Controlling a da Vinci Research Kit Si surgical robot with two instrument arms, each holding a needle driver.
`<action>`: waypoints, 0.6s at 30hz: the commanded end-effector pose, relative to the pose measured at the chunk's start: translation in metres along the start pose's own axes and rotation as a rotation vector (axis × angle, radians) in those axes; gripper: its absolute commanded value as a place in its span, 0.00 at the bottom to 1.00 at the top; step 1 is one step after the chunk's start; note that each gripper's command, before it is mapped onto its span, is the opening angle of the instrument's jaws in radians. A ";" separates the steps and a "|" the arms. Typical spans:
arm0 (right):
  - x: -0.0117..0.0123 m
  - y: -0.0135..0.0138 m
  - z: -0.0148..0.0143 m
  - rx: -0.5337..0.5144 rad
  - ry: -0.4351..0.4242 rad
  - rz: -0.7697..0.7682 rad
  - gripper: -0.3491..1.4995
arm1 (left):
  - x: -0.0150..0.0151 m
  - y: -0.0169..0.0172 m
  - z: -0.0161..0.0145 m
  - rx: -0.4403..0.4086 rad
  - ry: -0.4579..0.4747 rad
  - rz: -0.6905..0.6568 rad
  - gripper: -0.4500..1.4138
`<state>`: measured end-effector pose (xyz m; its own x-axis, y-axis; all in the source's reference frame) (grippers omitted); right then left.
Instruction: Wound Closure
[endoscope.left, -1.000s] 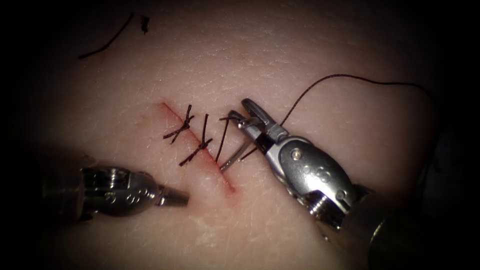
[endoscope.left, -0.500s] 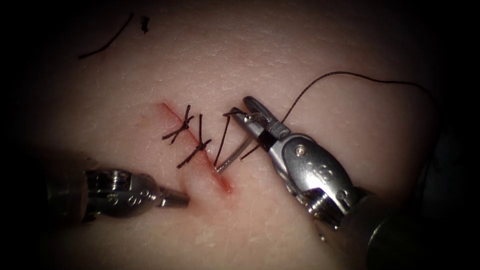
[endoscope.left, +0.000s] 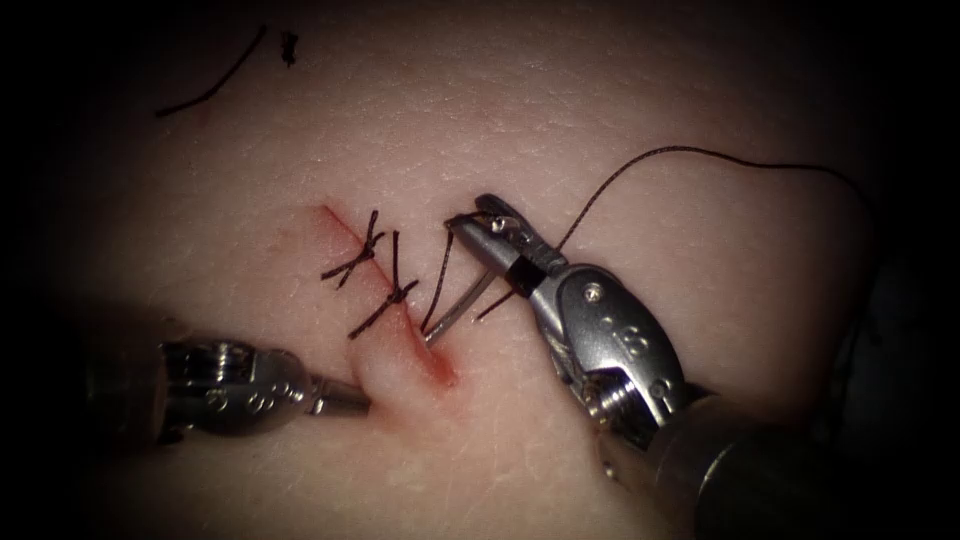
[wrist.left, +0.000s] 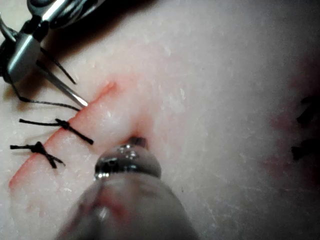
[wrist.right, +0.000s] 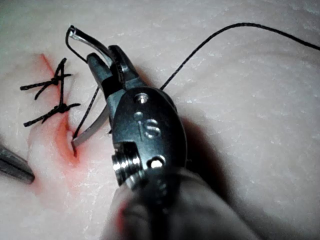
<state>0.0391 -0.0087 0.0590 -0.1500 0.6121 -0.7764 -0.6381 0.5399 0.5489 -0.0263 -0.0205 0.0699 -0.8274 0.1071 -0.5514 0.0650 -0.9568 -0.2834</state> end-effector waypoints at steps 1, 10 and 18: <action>-0.0008 -0.0003 0.0007 0.008 -0.001 0.019 0.00 | -0.0003 0.0006 0.0010 -0.003 0.000 0.001 0.00; -0.0006 -0.0001 0.0007 0.020 0.008 0.073 0.00 | -0.0008 0.0005 0.0010 -0.002 -0.002 -0.001 0.00; -0.0001 0.0003 0.0003 0.029 0.015 0.103 0.00 | -0.0010 0.0006 0.0014 0.000 -0.003 -0.004 0.00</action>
<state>0.0383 -0.0081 0.0587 -0.2237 0.6557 -0.7211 -0.5968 0.4928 0.6333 -0.0259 -0.0208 0.0706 -0.8288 0.1085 -0.5489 0.0613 -0.9575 -0.2819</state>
